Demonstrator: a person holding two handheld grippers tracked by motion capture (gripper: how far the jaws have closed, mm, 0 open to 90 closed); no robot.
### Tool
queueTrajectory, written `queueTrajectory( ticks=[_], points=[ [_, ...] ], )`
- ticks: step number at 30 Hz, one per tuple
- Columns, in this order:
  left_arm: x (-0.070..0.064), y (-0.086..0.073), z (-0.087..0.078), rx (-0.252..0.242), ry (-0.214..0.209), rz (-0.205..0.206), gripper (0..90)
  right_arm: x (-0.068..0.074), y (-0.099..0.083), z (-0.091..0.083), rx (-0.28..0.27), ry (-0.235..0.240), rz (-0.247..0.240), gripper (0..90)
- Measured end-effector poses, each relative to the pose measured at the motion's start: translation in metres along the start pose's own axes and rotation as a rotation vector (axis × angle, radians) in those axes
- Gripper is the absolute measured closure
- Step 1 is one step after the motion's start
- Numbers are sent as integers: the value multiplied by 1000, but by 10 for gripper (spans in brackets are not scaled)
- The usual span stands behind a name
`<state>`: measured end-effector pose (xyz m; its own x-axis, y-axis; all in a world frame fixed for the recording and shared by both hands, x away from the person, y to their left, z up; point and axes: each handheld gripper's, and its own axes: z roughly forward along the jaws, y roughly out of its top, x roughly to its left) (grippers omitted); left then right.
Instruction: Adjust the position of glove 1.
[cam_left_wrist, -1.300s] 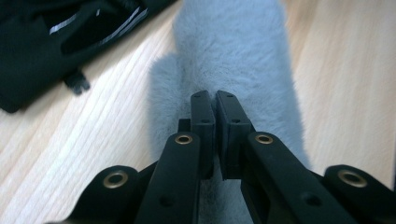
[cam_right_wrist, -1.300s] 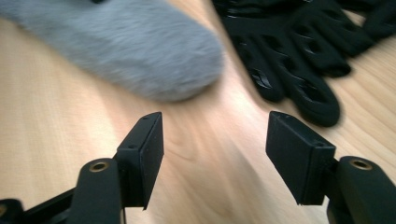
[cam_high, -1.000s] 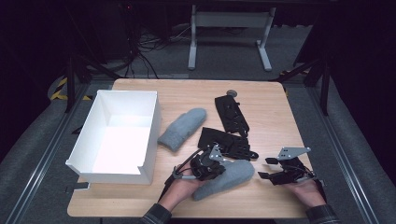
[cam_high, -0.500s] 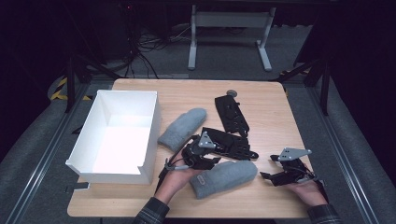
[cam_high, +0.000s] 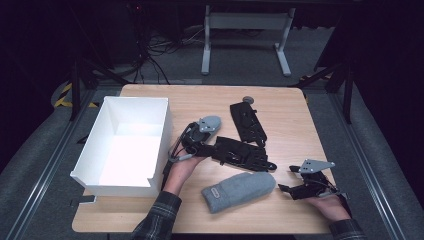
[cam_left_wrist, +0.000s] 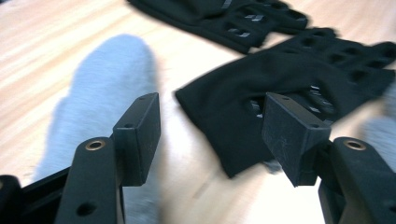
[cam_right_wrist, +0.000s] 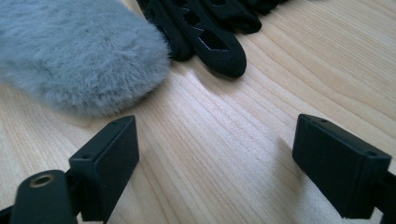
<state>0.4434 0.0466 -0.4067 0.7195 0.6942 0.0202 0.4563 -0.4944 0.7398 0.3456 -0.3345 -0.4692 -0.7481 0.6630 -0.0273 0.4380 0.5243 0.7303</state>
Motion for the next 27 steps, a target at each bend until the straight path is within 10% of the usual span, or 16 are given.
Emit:
queueTrajectory(
  ticks=[15,27],
  points=[
    [36,-13,34,125,51,-80,439,0,0,0,1,1,2,150],
    [34,-19,40,159,116,-79,808,0,0,0,1,1,2,150]
  ],
)
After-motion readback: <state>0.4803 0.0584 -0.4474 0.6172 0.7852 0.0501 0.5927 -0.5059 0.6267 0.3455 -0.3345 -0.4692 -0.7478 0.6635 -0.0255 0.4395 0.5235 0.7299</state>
